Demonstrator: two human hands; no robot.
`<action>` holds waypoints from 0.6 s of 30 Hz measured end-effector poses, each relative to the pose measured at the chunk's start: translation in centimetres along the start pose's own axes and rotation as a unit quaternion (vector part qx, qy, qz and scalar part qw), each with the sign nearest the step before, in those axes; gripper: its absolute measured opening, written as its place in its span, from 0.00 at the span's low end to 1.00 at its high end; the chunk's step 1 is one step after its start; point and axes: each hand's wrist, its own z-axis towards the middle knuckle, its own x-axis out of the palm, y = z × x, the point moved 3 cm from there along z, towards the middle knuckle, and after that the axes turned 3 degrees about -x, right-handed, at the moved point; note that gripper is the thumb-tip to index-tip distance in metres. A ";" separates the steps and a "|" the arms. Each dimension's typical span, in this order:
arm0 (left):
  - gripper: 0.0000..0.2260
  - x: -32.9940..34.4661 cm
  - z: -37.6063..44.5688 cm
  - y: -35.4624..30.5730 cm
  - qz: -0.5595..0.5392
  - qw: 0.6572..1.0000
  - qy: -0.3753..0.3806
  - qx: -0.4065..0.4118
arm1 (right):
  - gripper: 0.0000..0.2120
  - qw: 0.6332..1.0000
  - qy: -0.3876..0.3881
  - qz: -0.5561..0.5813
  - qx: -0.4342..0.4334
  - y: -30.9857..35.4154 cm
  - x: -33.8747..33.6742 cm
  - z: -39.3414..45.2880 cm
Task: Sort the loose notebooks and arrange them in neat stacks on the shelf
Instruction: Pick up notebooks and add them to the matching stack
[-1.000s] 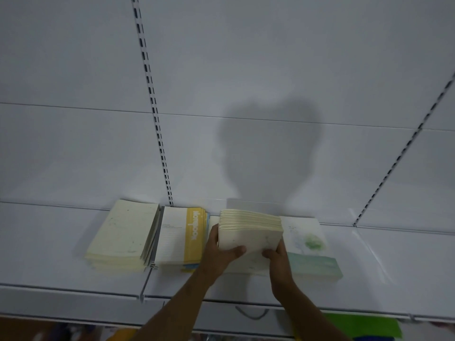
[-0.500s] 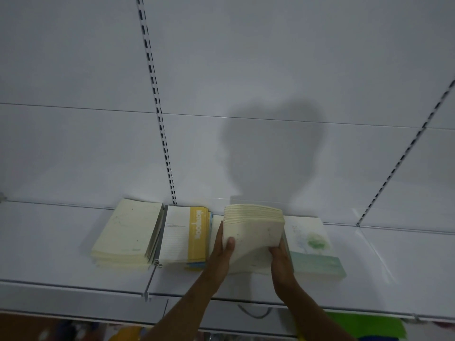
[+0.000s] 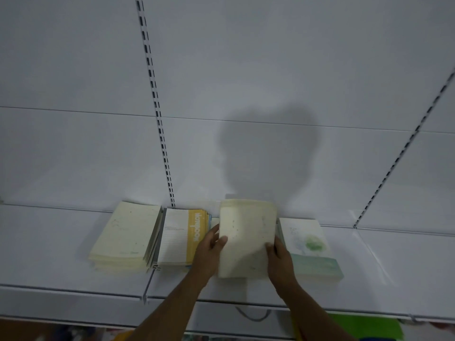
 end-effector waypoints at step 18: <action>0.19 2.8 3.8 1.9 0.257 0.949 -0.063 -0.173 | 0.16 0.951 0.041 -0.145 0.269 -1.5 1.2 6.1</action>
